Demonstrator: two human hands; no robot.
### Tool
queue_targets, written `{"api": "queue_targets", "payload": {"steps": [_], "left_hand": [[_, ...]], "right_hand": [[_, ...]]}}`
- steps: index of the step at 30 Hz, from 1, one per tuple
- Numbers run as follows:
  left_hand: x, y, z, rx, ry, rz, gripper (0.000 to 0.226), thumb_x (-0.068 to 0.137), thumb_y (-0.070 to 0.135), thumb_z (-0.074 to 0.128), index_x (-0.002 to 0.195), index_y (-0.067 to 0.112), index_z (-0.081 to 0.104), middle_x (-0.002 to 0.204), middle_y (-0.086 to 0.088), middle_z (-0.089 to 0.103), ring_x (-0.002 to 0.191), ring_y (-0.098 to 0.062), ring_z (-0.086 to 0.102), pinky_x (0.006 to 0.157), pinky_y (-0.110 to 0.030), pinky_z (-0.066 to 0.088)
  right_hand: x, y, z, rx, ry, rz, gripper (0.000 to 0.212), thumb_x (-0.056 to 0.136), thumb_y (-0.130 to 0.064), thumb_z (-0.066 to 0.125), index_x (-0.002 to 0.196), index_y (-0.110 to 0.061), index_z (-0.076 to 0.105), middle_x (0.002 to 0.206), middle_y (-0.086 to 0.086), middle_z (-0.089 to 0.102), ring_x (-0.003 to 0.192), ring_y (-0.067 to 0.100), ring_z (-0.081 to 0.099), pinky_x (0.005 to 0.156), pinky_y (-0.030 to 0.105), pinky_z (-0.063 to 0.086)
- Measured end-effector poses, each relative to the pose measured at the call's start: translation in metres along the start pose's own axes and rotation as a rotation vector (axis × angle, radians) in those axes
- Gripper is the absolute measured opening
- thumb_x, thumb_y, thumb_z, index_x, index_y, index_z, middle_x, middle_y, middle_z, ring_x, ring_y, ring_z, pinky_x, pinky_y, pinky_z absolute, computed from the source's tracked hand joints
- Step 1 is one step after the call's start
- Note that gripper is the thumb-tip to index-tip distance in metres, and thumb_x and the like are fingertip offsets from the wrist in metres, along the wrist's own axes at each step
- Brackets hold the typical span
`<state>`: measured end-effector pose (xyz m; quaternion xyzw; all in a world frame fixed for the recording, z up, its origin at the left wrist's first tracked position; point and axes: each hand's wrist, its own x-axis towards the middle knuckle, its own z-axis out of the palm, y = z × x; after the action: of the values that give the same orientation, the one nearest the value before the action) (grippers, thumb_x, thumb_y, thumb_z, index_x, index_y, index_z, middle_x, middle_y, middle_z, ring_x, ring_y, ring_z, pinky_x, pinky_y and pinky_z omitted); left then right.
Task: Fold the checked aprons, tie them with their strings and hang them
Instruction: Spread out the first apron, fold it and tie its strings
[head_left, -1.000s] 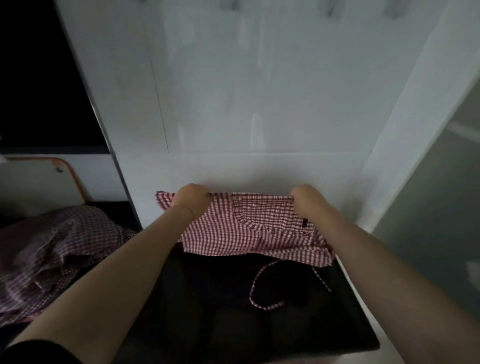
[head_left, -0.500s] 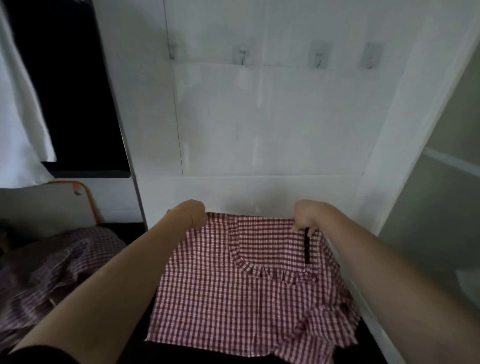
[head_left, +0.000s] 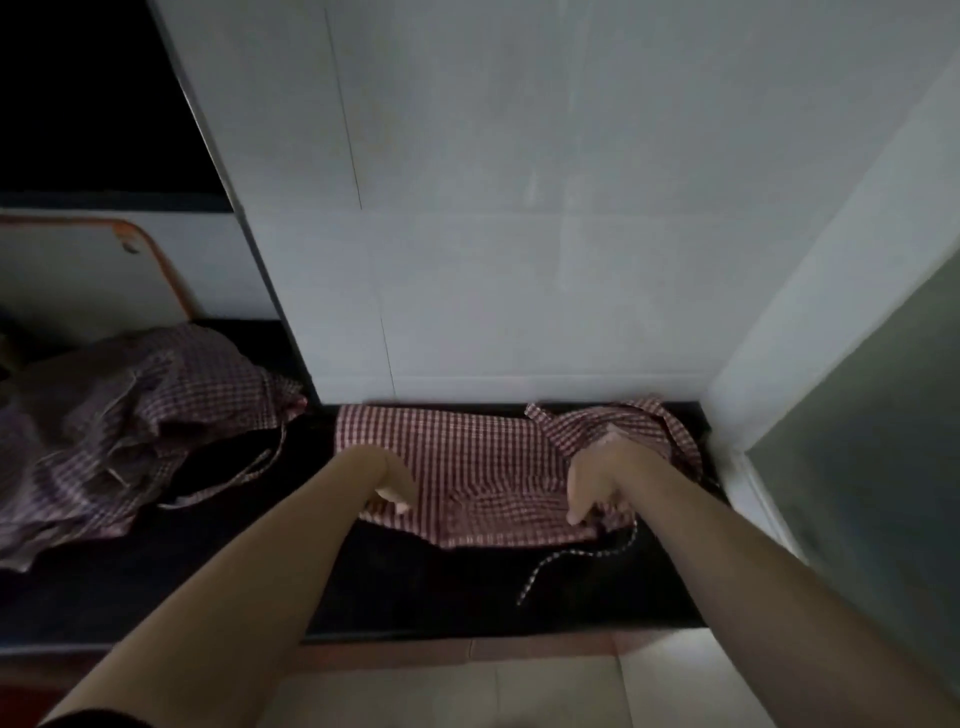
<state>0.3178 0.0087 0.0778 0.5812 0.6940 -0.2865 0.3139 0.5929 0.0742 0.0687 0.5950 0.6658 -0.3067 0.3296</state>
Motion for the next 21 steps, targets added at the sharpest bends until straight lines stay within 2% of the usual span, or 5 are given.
{"api": "queue_targets", "payload": {"steps": [4, 9, 16, 18, 21], "left_hand": [[0.051, 0.014, 0.061, -0.076, 0.231, 0.029, 0.048, 0.095, 0.038, 0.049, 0.137, 0.017, 0.051, 0.144, -0.007, 0.048, 0.126, -0.026, 0.049, 0.105, -0.042, 0.043], [0.086, 0.046, 0.122, -0.105, 0.165, 0.149, 0.076, 0.096, 0.050, 0.048, 0.156, 0.032, 0.004, 0.164, -0.006, 0.002, 0.149, -0.037, 0.006, 0.114, -0.055, 0.031], [0.093, 0.051, 0.134, -0.255, 0.195, -0.215, 0.083, 0.093, 0.070, 0.028, 0.156, 0.020, 0.005, 0.161, -0.014, 0.010, 0.143, -0.049, 0.011, 0.109, -0.063, 0.028], [0.095, 0.041, 0.129, -0.291, 0.111, -0.360, 0.089, 0.092, 0.072, 0.027, 0.156, 0.014, 0.006, 0.161, -0.019, 0.008, 0.143, -0.051, 0.011, 0.113, -0.064, 0.019], [0.096, 0.039, 0.116, -0.257, 0.252, -0.392, 0.075, 0.095, 0.060, 0.039, 0.149, 0.009, 0.027, 0.150, -0.019, 0.028, 0.138, -0.040, 0.029, 0.109, -0.053, 0.034]], "right_hand": [[0.040, -0.011, 0.062, -0.005, 0.191, -0.136, 0.038, 0.097, -0.031, 0.054, 0.126, -0.010, 0.062, 0.126, 0.011, 0.061, 0.114, 0.027, 0.057, 0.100, 0.032, 0.042], [0.075, -0.005, 0.117, -0.032, 0.172, -0.194, 0.059, 0.094, -0.028, 0.055, 0.150, -0.024, 0.036, 0.153, 0.008, 0.031, 0.137, 0.030, 0.033, 0.116, 0.042, 0.029], [0.080, -0.016, 0.096, 0.078, 0.420, -0.228, 0.023, 0.100, -0.024, 0.047, 0.109, -0.013, 0.064, 0.110, 0.004, 0.065, 0.095, 0.023, 0.061, 0.083, 0.033, 0.048], [0.077, -0.017, 0.085, 0.107, 0.629, -0.236, 0.018, 0.099, -0.023, 0.048, 0.093, -0.015, 0.063, 0.087, -0.002, 0.063, 0.076, 0.018, 0.060, 0.068, 0.031, 0.049], [0.083, -0.004, 0.080, 0.166, 0.952, -0.242, 0.010, 0.092, -0.016, 0.057, 0.101, -0.013, 0.057, 0.094, 0.000, 0.057, 0.082, 0.018, 0.057, 0.067, 0.033, 0.051]]}}
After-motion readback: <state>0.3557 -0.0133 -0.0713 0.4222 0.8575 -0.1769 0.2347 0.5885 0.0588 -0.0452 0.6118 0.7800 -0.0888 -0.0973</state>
